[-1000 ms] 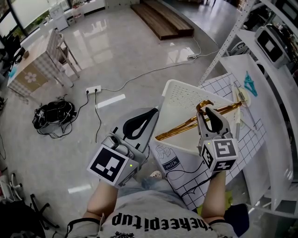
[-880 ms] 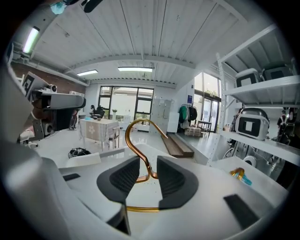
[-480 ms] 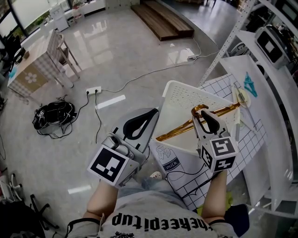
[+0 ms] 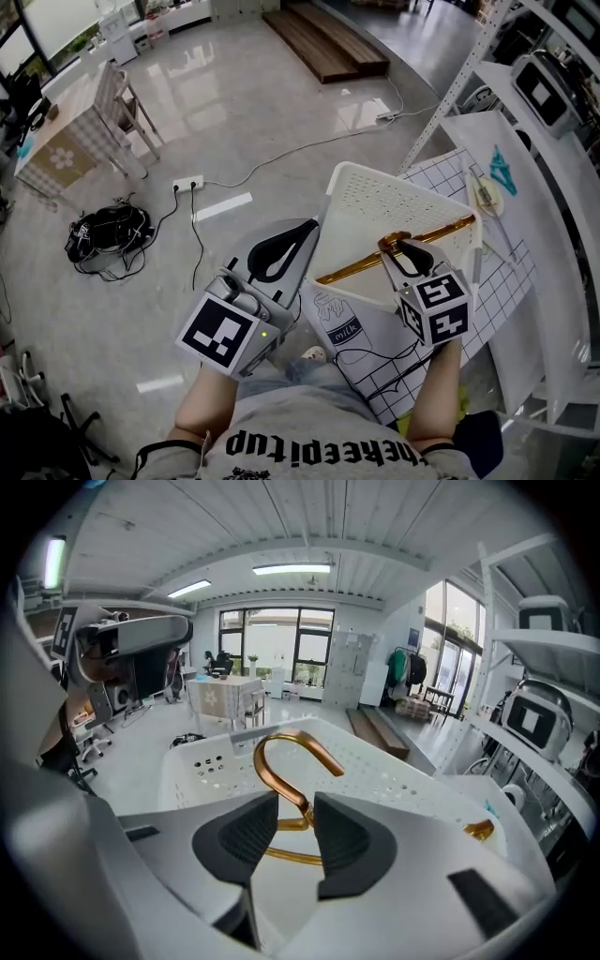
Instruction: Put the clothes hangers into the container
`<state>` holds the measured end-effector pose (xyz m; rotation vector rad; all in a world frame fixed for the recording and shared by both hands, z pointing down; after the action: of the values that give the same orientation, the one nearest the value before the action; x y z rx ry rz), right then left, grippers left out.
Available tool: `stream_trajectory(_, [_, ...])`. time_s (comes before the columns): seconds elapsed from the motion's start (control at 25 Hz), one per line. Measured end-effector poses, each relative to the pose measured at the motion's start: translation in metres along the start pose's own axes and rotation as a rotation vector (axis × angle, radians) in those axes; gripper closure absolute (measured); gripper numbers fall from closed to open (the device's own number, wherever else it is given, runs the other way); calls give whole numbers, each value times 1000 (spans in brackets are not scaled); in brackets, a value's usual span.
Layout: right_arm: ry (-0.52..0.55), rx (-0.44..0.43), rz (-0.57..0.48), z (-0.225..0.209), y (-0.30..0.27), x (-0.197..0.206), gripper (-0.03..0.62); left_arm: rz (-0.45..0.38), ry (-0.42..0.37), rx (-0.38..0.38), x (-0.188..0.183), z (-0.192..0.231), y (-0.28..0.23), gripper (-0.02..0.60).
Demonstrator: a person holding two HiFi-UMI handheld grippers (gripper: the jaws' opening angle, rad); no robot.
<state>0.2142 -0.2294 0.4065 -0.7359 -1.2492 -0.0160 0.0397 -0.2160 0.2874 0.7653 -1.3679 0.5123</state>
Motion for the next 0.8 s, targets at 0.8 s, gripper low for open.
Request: stream_trajectory(0.8, [-110,-71,-85,9,26,-22,506,-26,-2,14,-4,-3,4,568])
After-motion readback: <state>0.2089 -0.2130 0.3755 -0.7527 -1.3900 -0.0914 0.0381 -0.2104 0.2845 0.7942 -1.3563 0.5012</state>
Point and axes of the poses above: the fingertips, and each gripper's own axes: y backward along the fingers, z to its left, x out of its underside, the point moved 3 cm from there along y, backward along the fingers, and after that the axes turned 10 degrees about -z, right-handed, at the moved point
